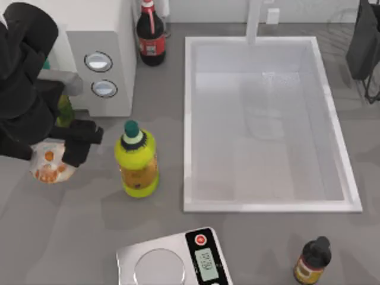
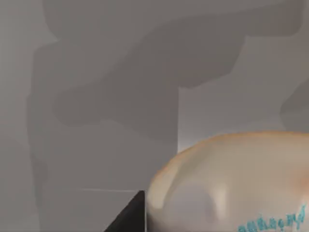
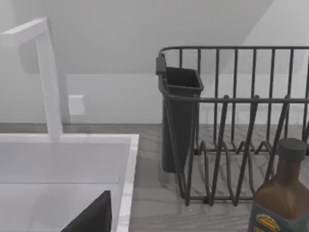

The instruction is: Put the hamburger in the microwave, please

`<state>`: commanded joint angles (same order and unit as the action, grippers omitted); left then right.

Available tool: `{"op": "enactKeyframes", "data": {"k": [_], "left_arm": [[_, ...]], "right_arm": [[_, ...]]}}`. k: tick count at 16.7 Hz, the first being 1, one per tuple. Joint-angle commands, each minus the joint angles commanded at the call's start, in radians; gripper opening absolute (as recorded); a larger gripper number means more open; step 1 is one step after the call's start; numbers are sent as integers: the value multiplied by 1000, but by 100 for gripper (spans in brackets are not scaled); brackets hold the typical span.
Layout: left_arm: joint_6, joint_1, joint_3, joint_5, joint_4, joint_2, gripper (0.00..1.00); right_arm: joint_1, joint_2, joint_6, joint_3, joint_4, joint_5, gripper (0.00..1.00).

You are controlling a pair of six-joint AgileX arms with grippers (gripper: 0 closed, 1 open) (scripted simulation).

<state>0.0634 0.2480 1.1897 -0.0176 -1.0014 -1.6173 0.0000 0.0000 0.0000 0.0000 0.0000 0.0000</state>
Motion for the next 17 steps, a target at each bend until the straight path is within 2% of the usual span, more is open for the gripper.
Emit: {"op": "enactKeyframes", "data": {"k": [7, 12, 17], "left_arm": [[-7, -224, -116, -63, 430, 26, 0], [-44, -377, -261, -97, 836, -70, 0], [-103, -466, -354, -143, 1272, -219, 0]], "right_arm": [[0, 0, 0, 0, 0, 0, 100], [0, 0, 0, 0, 0, 0, 100], [0, 0, 0, 0, 0, 0, 100]]}}
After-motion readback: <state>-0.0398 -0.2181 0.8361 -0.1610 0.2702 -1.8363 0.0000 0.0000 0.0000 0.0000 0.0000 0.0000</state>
